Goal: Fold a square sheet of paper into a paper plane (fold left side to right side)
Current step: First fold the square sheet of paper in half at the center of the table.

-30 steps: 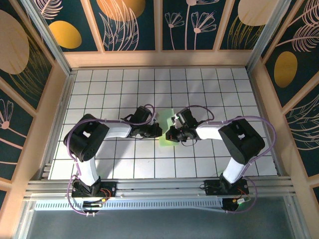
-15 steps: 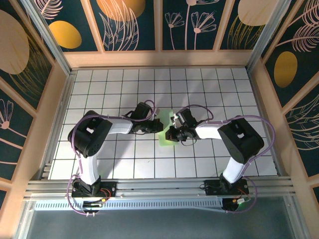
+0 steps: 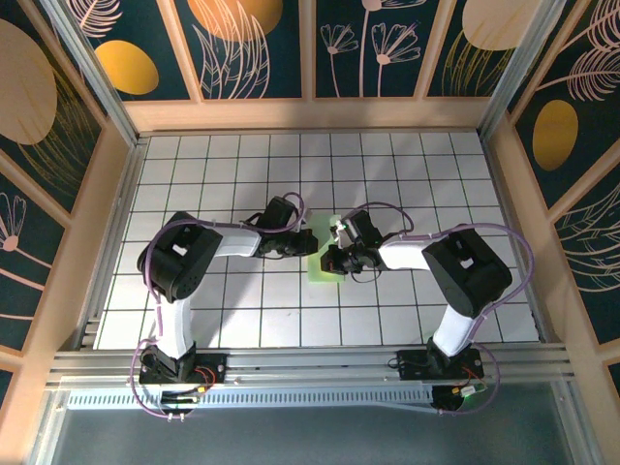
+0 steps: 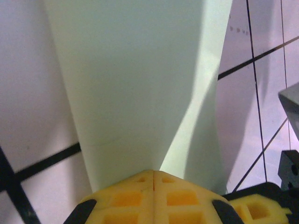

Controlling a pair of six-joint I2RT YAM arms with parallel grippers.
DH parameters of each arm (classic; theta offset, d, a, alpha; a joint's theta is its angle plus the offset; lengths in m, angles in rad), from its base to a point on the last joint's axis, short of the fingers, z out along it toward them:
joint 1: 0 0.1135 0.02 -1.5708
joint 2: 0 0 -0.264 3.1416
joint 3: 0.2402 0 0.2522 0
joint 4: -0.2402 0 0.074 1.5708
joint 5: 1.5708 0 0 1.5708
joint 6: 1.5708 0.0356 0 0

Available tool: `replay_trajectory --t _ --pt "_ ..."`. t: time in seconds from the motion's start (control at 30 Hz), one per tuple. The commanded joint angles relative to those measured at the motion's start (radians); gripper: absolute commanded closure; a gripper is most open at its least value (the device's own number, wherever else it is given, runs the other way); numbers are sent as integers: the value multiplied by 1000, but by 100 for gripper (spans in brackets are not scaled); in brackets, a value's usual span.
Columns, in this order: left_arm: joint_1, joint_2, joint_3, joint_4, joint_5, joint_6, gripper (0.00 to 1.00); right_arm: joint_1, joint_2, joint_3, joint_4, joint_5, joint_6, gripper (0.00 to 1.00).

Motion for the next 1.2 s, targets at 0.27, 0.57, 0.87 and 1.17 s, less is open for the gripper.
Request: replay_trajectory --t 0.27,0.57,0.87,1.17 --pt "80 106 140 -87 -122 83 100 -17 68 -53 -136 130 -27 100" --pt "126 164 251 -123 -128 104 100 -23 68 -59 -132 125 -29 100" --pt "143 235 328 -139 -146 107 100 -30 62 -63 -138 123 -33 100" --pt "146 63 170 -81 -147 118 100 -38 49 -57 -148 114 -56 100"
